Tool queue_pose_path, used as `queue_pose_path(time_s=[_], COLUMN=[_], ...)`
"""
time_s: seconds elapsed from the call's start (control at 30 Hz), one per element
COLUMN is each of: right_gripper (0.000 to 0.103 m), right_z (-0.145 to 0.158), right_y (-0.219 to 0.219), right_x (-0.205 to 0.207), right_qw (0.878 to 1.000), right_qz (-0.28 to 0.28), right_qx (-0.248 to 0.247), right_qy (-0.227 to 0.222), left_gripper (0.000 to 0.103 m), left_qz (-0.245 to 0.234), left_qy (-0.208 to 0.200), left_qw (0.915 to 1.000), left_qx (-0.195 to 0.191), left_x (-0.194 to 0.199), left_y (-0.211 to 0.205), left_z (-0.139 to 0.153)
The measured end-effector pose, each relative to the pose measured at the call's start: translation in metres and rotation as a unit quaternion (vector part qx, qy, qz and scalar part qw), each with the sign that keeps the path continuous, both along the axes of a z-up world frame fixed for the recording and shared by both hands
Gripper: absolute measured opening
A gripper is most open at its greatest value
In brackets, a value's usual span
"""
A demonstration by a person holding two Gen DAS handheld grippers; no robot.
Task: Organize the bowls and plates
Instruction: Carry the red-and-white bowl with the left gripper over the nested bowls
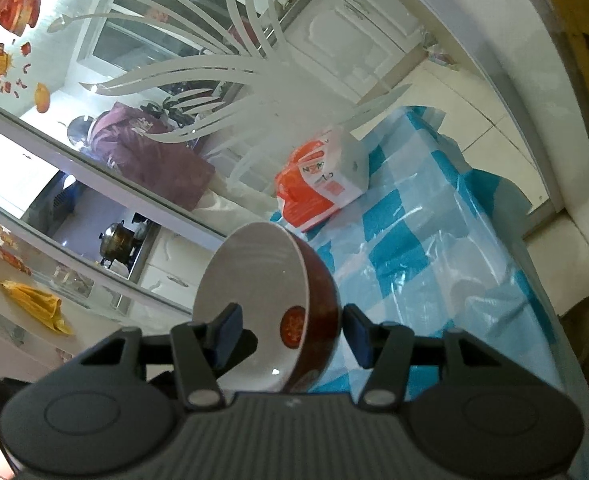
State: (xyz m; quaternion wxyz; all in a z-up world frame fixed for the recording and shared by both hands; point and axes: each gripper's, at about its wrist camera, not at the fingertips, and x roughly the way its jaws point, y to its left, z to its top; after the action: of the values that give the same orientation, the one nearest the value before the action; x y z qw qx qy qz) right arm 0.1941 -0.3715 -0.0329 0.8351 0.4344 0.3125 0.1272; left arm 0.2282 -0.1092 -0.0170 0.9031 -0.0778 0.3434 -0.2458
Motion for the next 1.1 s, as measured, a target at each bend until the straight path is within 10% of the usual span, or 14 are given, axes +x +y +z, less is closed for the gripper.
queue_pose_path(time_s=[1.1], right_gripper=[0.056], right_z=[0.008], right_y=[0.023], right_x=[-0.124], right_qw=[0.999], right_qz=[-0.045], right_qx=[0.011], right_qy=[-0.017], left_gripper=[0.025], left_qz=[-0.041], left_qy=[-0.017], left_qw=[0.9990], left_qx=[0.008], left_x=[-0.097], left_y=[0.023], left_z=[0.000])
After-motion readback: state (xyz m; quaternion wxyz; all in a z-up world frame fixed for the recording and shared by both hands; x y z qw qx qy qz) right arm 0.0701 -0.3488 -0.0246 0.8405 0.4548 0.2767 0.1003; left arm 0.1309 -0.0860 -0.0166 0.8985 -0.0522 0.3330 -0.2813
